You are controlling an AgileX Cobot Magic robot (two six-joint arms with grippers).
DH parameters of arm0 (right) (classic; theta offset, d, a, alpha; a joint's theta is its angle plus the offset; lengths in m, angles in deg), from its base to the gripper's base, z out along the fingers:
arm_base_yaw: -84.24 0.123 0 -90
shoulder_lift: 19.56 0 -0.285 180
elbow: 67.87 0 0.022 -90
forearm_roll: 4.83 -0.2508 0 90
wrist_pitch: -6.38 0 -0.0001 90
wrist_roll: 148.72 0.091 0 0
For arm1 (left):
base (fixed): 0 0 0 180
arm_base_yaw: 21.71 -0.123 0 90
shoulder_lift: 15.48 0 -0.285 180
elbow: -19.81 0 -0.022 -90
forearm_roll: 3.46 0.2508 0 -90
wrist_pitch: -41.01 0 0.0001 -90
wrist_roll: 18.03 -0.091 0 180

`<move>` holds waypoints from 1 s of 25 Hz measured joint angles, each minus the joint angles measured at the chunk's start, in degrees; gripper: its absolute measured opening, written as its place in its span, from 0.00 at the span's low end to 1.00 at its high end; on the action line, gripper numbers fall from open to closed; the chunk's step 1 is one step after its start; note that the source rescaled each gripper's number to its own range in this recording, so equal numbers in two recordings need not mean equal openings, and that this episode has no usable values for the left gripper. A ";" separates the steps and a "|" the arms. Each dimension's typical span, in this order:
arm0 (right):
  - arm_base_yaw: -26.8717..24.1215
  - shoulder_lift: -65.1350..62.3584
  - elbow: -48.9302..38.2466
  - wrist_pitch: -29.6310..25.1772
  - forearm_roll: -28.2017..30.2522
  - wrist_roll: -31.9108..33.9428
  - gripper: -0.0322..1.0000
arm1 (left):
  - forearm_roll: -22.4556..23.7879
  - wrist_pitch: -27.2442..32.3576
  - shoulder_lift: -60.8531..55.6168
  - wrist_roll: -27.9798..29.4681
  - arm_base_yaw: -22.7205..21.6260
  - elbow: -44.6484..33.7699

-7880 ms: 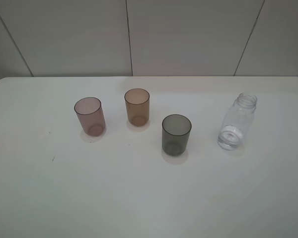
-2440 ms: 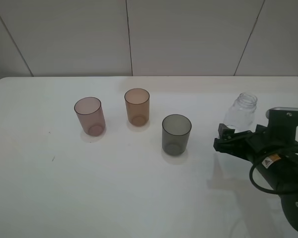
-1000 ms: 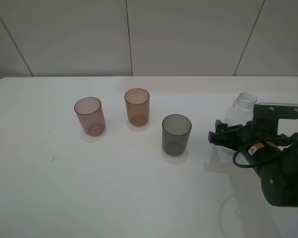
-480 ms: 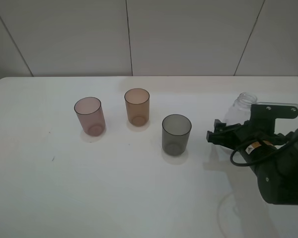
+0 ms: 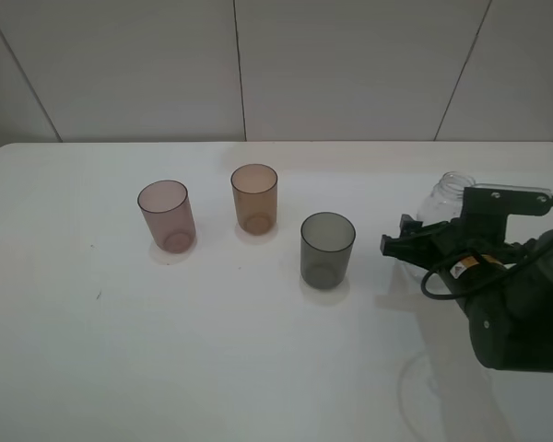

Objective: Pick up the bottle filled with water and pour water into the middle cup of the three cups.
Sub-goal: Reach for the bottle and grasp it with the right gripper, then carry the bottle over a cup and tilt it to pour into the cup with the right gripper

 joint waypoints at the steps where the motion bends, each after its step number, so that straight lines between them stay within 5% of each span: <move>1: -0.12 0.06 0.11 0.00 0.00 0.00 0.13 | 0.00 0.00 0.00 0.00 0.00 0.00; 2: -0.23 0.06 0.19 0.00 0.00 0.00 0.03 | 0.00 0.00 0.00 0.00 0.00 0.00; 25: -0.37 -0.16 0.25 -0.10 0.32 -1.47 0.03 | 0.00 0.00 0.00 0.00 0.00 0.00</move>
